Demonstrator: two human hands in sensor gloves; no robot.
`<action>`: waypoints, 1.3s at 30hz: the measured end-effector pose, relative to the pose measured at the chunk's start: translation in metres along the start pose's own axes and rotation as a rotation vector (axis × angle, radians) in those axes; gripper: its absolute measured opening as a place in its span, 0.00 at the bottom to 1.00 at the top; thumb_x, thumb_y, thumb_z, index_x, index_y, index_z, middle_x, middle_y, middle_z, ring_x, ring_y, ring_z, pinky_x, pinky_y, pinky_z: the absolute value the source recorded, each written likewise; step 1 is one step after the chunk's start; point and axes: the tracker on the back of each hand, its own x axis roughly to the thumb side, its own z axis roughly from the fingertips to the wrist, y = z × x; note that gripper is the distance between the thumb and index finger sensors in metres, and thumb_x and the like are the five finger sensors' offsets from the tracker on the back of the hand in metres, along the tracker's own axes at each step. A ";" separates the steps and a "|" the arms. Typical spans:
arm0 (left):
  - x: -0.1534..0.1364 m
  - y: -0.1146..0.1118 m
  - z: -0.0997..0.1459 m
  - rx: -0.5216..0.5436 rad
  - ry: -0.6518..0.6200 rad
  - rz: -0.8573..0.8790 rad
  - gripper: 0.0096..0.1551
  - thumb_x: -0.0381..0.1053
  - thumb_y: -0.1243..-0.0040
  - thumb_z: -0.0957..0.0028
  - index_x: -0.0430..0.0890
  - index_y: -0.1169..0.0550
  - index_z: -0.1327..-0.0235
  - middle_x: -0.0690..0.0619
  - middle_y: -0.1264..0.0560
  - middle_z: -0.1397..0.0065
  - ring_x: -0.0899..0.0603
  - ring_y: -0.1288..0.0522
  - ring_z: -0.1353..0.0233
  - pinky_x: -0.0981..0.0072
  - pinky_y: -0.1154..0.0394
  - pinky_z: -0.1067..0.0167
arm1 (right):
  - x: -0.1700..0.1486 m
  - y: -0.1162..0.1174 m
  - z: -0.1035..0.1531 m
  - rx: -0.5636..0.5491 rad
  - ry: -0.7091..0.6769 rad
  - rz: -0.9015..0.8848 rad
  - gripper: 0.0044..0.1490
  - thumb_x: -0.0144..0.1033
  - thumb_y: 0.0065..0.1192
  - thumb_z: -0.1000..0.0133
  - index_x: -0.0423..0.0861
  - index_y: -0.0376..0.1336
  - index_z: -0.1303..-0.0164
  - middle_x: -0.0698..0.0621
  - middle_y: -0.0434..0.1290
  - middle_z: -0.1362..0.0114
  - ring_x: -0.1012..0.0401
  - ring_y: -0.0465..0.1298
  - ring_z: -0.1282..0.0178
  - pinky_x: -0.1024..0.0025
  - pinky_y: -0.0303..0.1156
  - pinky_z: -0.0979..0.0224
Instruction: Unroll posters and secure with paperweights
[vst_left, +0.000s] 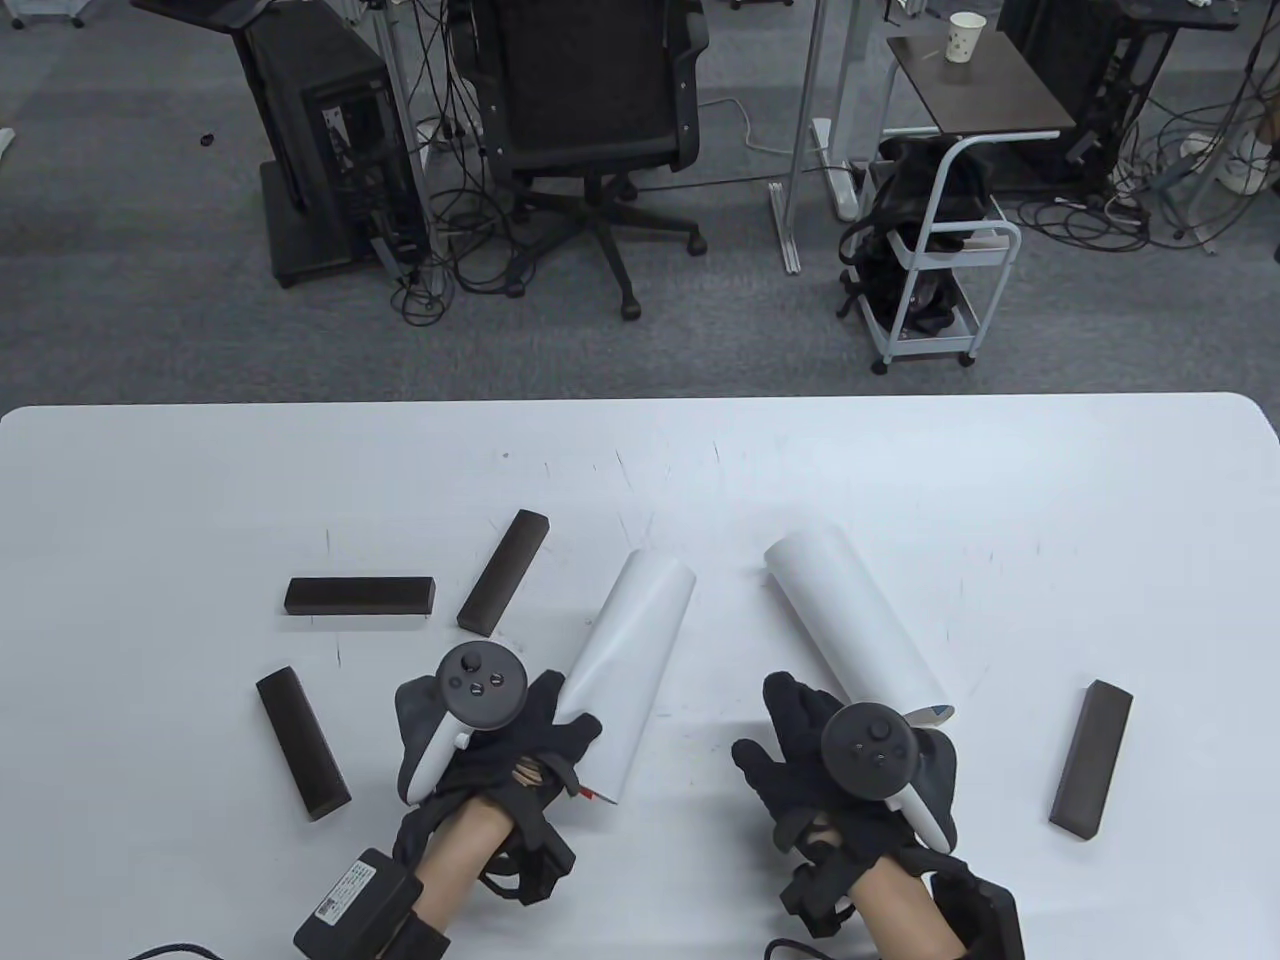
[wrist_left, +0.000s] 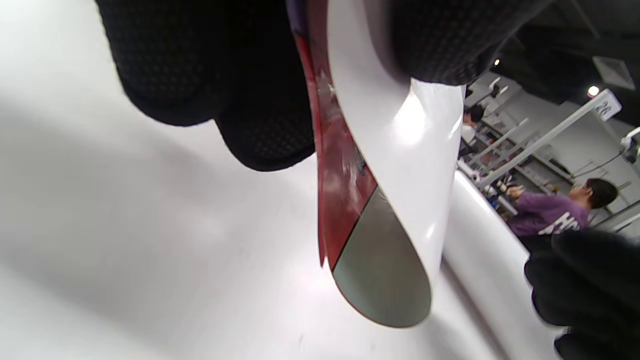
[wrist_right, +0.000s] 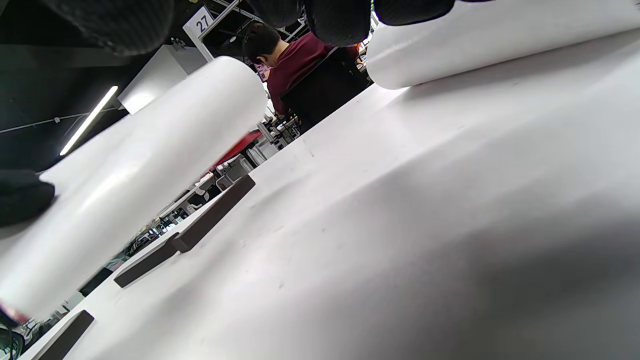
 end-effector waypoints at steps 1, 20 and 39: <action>-0.002 -0.006 0.001 -0.007 0.006 -0.013 0.42 0.56 0.36 0.53 0.35 0.33 0.32 0.43 0.21 0.40 0.47 0.13 0.52 0.58 0.16 0.56 | 0.000 0.001 0.000 0.004 0.002 0.000 0.50 0.63 0.54 0.48 0.44 0.46 0.25 0.37 0.53 0.20 0.35 0.51 0.22 0.34 0.51 0.24; -0.012 -0.024 0.010 -0.143 0.057 -0.229 0.52 0.67 0.47 0.53 0.34 0.43 0.26 0.34 0.32 0.29 0.37 0.19 0.40 0.52 0.20 0.50 | 0.024 0.036 -0.022 0.164 -0.061 0.240 0.45 0.57 0.58 0.48 0.44 0.51 0.27 0.38 0.60 0.24 0.38 0.61 0.28 0.45 0.61 0.28; -0.007 -0.030 -0.014 -0.119 0.034 -0.185 0.54 0.54 0.35 0.54 0.29 0.49 0.29 0.33 0.35 0.29 0.41 0.18 0.41 0.55 0.19 0.49 | 0.067 0.097 -0.043 0.241 -0.078 0.437 0.43 0.60 0.60 0.49 0.50 0.55 0.27 0.41 0.65 0.32 0.44 0.65 0.38 0.51 0.63 0.37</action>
